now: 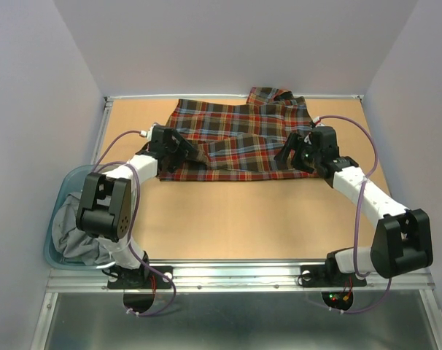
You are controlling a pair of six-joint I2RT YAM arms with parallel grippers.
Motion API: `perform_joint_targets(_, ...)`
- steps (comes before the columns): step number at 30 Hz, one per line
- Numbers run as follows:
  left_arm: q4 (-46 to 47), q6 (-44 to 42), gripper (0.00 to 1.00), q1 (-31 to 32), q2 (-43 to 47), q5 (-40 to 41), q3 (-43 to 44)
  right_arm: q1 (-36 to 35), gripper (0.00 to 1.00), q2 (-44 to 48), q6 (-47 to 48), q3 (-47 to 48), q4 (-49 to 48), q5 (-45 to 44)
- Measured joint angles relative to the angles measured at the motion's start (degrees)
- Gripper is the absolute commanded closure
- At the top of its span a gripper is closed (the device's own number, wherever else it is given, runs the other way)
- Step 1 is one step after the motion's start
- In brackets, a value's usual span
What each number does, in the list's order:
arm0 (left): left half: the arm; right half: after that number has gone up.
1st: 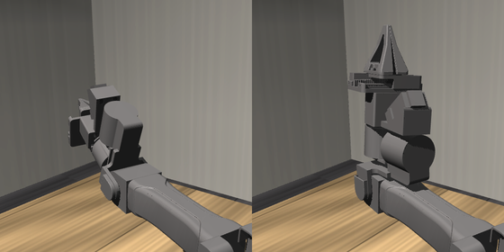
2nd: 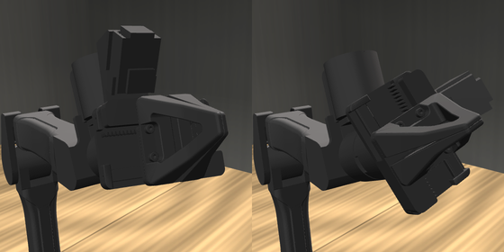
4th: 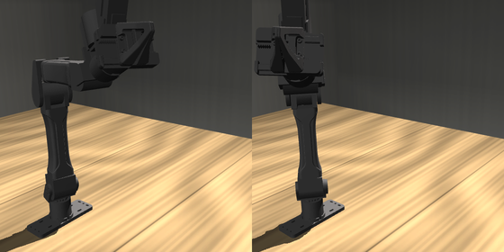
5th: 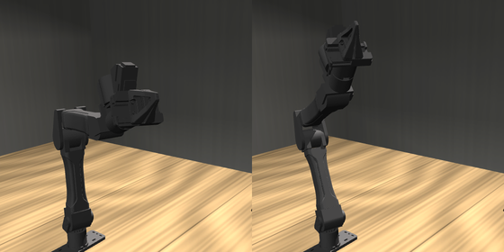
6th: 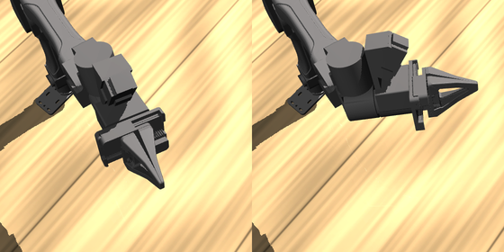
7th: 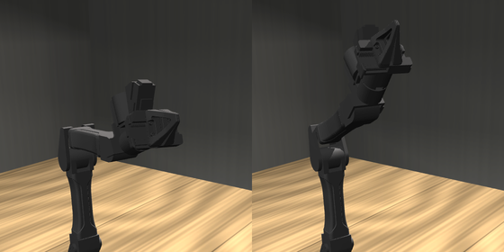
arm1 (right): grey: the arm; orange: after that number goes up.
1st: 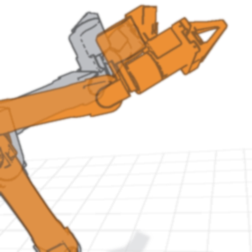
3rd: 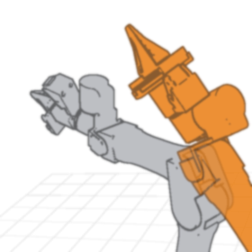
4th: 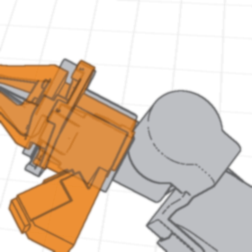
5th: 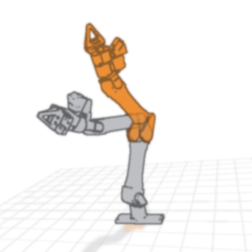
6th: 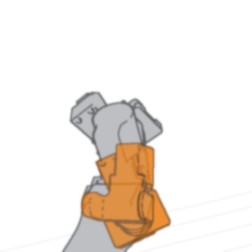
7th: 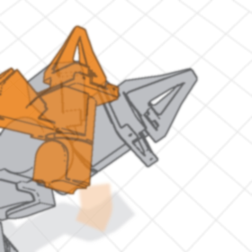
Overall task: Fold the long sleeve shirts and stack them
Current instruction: Fold the shirt
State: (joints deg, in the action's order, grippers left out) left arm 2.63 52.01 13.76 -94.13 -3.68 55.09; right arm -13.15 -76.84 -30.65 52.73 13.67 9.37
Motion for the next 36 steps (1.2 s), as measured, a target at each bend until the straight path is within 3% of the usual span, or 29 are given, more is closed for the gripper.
perform_joint_targets(13, 4.9, 2.2, 0.39, 0.0, -3.3, -0.2, 1.2, 0.0, 0.16, 0.9, 1.1, -0.2, 0.2, -0.9)
perform_joint_targets(15, 5.0, 2.1, 0.48, 0.0, -3.8, -0.1, 1.2, 0.0, 0.16, 0.9, 1.2, -0.2, 0.3, -1.0)
perform_joint_targets(16, 5.1, 2.1, 0.57, 0.0, -4.2, 0.0, 1.2, 0.0, 0.16, 0.9, 1.2, -0.2, 0.3, -1.0)
perform_joint_targets(17, 5.1, 1.7, 0.57, 0.0, -4.5, 0.2, 1.2, 0.0, 0.16, 0.9, 1.2, -0.2, 0.3, -1.0)
perform_joint_targets(19, 5.1, 0.8, 0.77, 0.0, -5.4, 0.9, 1.2, 0.0, 0.16, 0.9, 1.3, -0.2, 0.3, -1.0)
perform_joint_targets(22, 4.7, -2.1, 0.88, 0.0, -6.5, 1.4, 1.7, 0.0, 0.16, 0.9, 1.4, -0.2, 0.3, -1.1)
perform_joint_targets(23, 4.7, -3.3, 0.96, 0.0, -7.3, 1.6, 2.3, 0.0, 0.16, 0.9, 1.4, -0.2, 0.3, -1.1)
perform_joint_targets(32, 4.9, -20.9, 0.98, 0.0, -8.5, 4.2, 6.7, 0.0, 0.16, 0.9, 2.3, -0.2, 0.3, -2.1)
perform_joint_targets(36, 5.1, -30.0, 0.92, 0.0, -7.1, 5.4, 7.7, 0.0, 0.16, 0.9, 2.5, -0.2, 0.3, -2.2)
